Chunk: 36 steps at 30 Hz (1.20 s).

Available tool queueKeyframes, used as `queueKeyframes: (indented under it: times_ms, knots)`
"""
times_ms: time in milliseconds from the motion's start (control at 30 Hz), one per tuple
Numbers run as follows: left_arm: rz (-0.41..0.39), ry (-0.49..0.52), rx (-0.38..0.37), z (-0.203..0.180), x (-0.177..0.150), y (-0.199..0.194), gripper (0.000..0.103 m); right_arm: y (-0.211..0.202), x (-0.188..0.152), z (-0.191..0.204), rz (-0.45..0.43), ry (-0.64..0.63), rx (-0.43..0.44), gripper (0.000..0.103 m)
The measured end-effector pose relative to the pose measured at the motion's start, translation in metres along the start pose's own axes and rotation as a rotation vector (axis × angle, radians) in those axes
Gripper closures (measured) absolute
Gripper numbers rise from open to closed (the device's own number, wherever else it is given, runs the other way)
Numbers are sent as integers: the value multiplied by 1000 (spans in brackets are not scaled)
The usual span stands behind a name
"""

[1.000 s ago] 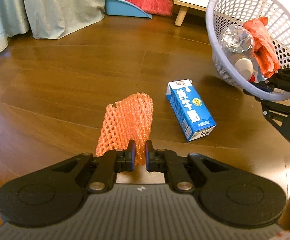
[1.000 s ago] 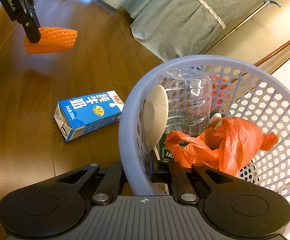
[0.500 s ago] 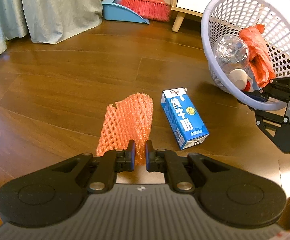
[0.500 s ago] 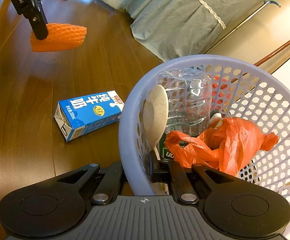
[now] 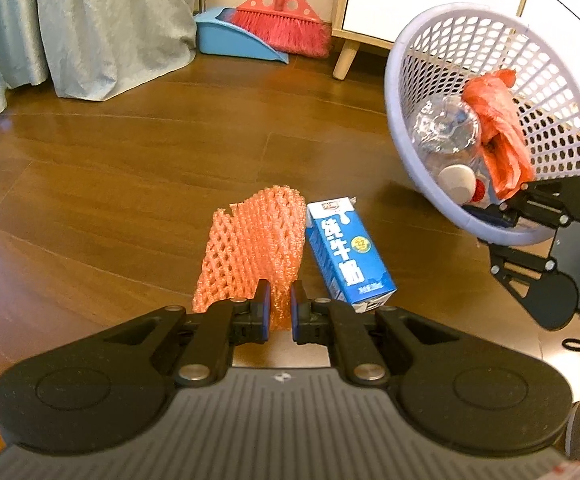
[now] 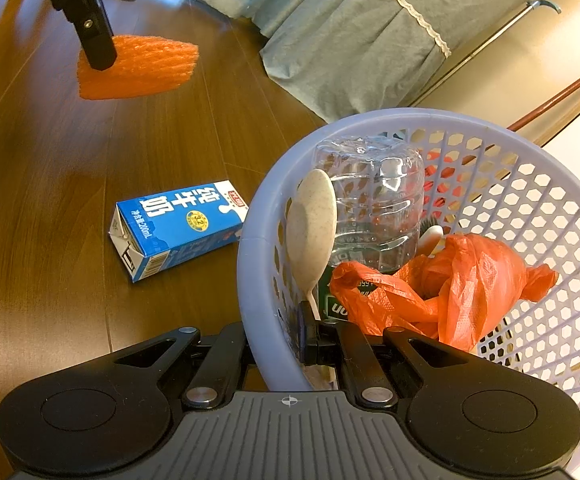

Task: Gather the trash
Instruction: 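Carry the foam net with the left gripper over the wastebasket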

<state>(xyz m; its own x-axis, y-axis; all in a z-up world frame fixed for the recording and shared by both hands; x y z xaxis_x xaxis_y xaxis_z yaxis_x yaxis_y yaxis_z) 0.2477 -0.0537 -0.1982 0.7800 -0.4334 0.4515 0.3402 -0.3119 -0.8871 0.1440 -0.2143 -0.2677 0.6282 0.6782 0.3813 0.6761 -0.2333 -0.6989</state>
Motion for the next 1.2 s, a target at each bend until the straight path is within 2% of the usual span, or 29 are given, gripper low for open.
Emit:
queueKeyframes:
  times_ms: [600, 933, 1200]
  knots:
    - [-54, 5, -62, -15, 17, -19, 96, 0, 0, 1, 1, -2, -1, 100]
    - [-151, 50, -144, -46, 54, -48, 96, -4, -1, 3, -5, 1, 3, 100]
    - [-192, 108, -236, -83, 89, -59, 96, -4, -1, 4, -8, 7, 8, 100]
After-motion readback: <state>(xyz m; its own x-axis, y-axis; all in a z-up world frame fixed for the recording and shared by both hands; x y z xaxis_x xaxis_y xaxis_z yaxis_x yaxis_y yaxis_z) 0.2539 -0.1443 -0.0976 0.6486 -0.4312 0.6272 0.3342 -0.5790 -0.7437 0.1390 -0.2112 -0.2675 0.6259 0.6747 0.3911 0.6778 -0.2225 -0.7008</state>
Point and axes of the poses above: each gripper's, at about its wrist camera, not at the fingertips, and y roughly the way its jaws point, z to its left, x to its top, the point moved 1 cm from there along y, roughly the way its jaws point, and after that the axes turned 12 degrees about z, right-handed, at the moved point
